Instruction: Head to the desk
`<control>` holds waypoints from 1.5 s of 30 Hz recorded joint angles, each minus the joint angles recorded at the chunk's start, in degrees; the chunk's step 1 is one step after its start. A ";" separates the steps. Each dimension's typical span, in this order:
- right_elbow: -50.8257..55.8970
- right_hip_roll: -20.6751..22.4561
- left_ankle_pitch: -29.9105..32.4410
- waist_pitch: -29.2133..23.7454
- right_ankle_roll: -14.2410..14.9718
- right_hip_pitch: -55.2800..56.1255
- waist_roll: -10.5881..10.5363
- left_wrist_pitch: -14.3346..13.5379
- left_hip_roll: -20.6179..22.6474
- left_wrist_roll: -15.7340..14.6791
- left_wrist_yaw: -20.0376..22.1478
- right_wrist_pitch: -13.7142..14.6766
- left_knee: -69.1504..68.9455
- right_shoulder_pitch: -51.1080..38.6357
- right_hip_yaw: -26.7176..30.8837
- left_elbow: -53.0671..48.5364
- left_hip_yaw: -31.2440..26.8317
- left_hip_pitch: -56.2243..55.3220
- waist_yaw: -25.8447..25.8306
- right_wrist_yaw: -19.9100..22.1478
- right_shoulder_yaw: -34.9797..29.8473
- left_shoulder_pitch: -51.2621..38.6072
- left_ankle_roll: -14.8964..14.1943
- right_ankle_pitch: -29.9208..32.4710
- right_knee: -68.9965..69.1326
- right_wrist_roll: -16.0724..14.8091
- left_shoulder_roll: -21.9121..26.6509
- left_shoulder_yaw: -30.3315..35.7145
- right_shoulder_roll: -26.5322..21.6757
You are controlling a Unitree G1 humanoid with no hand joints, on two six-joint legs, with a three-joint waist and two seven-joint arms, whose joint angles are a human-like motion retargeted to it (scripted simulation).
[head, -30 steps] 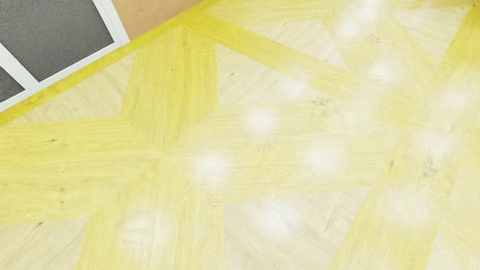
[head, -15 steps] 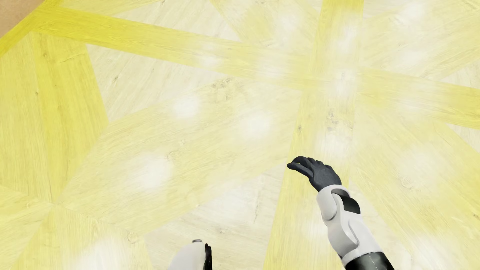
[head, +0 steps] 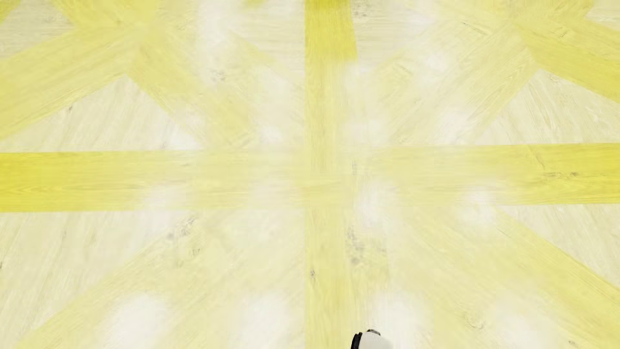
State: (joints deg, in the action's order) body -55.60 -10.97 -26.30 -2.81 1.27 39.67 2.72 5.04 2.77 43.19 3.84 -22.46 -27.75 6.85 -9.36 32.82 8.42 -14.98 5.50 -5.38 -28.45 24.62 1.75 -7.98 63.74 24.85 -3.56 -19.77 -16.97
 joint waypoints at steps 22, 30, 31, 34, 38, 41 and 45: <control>34.99 8.78 22.08 3.02 1.16 -48.72 -4.10 7.07 -10.18 3.27 -6.46 11.34 -0.07 -26.48 7.29 11.13 4.73 -23.51 2.85 14.73 1.94 -1.96 3.68 -9.86 -27.25 10.69 -0.67 -1.44 4.23; 10.70 0.21 -3.18 2.16 -4.57 -3.29 -1.44 -1.33 0.63 9.05 -7.13 -4.00 -8.10 2.83 -0.62 8.46 0.94 2.82 -4.43 -1.30 0.98 -11.89 2.82 -0.63 -3.61 11.13 4.12 8.55 -0.16; 10.12 0.60 -6.52 2.53 -3.24 -1.26 -1.57 -4.25 1.13 8.86 -7.49 -2.76 -9.56 7.79 -1.91 6.35 0.62 6.08 -5.21 -5.74 1.48 -13.01 3.13 0.05 -16.44 11.55 5.25 10.96 -1.47; 15.36 0.54 -11.62 3.59 1.39 -1.14 -1.19 -11.98 0.30 4.60 -6.85 -0.29 -19.87 25.58 -4.39 -2.48 -0.51 14.57 -6.48 -4.33 16.48 -13.61 2.16 9.58 -44.67 6.32 9.28 17.36 0.19; 11.12 -0.48 15.55 1.31 -7.29 2.77 -3.06 -5.46 -7.02 -2.97 6.97 -4.72 -57.88 20.66 -3.79 -5.02 -3.94 1.67 -7.94 3.48 22.16 -12.28 -15.49 7.39 -16.82 9.64 4.11 7.46 5.45; 18.12 4.27 6.91 0.82 -4.45 -4.20 -4.34 -2.09 -16.03 0.73 7.39 -0.59 -55.94 5.44 -0.22 5.02 2.76 -8.81 -6.91 7.18 19.78 -14.20 -8.55 5.81 -24.61 15.62 4.33 8.49 6.53; 36.11 8.24 7.54 1.69 -1.03 -10.84 -5.16 -1.53 -17.84 3.49 -1.47 14.39 -17.80 -5.62 6.29 8.04 5.82 -9.49 -4.82 12.09 15.69 -13.02 -10.06 5.78 -34.69 9.76 7.96 8.57 7.91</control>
State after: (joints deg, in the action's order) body -19.49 -2.73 -18.76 -1.12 0.24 28.82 -2.44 3.51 -15.07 46.67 2.37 -8.06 -45.54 1.23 -3.07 40.86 14.24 -24.46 0.68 6.72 -12.76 11.59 -8.31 -2.19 29.05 34.60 4.40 -11.19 -9.06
